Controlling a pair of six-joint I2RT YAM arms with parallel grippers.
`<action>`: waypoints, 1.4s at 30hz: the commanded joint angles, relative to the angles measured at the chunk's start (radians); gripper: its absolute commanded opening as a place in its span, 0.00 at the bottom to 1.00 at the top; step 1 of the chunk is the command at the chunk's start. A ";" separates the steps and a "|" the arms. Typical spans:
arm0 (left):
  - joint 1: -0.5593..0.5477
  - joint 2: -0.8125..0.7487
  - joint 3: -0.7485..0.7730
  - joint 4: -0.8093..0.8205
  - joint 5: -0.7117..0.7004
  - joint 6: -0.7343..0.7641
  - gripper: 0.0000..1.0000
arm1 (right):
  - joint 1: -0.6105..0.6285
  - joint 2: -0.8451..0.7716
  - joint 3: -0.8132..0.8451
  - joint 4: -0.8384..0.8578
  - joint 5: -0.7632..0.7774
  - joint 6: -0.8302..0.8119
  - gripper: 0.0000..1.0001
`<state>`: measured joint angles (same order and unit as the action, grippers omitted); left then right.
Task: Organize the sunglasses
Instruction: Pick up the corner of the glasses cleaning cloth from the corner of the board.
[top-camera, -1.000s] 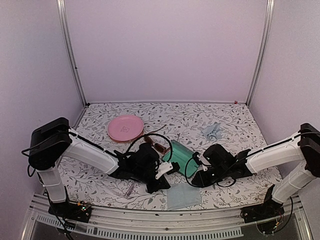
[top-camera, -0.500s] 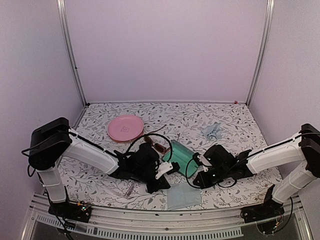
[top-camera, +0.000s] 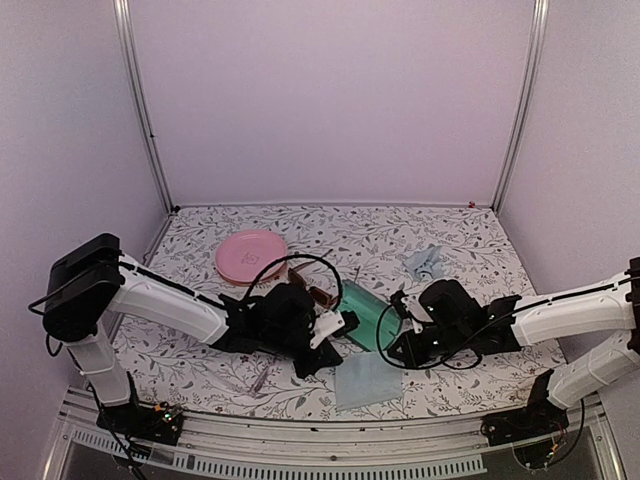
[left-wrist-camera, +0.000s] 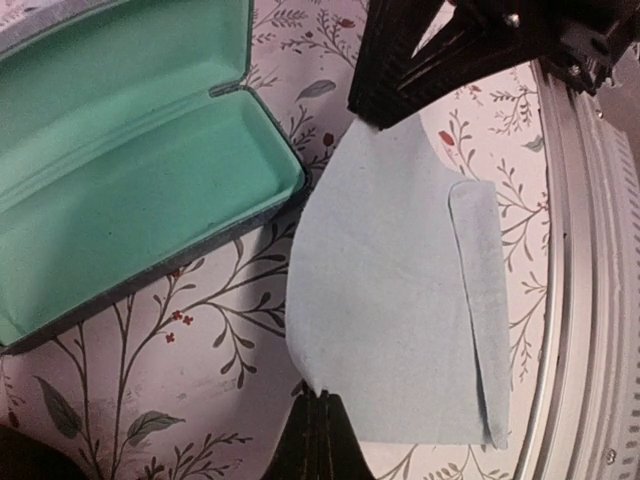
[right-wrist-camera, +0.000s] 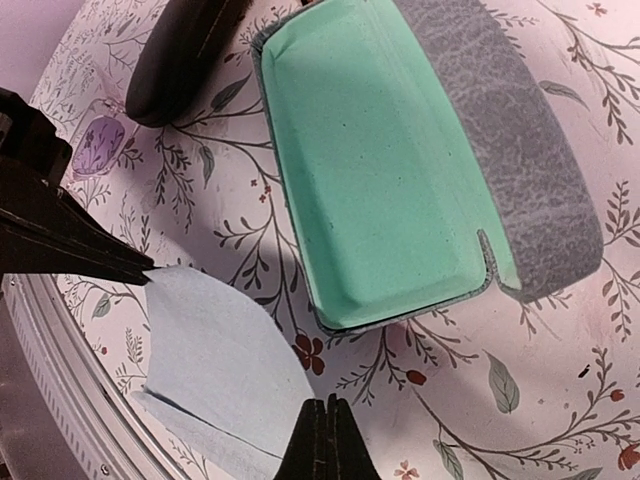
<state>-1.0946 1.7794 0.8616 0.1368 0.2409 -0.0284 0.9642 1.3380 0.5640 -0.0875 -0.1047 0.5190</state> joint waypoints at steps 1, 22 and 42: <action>0.015 -0.044 0.016 0.007 -0.039 0.008 0.00 | 0.008 -0.024 0.026 -0.024 0.033 -0.024 0.00; -0.072 -0.207 -0.010 -0.062 -0.127 -0.045 0.00 | 0.039 -0.238 0.011 -0.014 -0.081 -0.066 0.00; -0.368 -0.328 -0.042 -0.164 -0.422 -0.227 0.00 | 0.325 -0.351 -0.008 -0.083 0.083 0.027 0.00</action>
<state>-1.3918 1.4899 0.8333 0.0055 -0.0780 -0.1917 1.2190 1.0046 0.5632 -0.1471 -0.1013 0.5056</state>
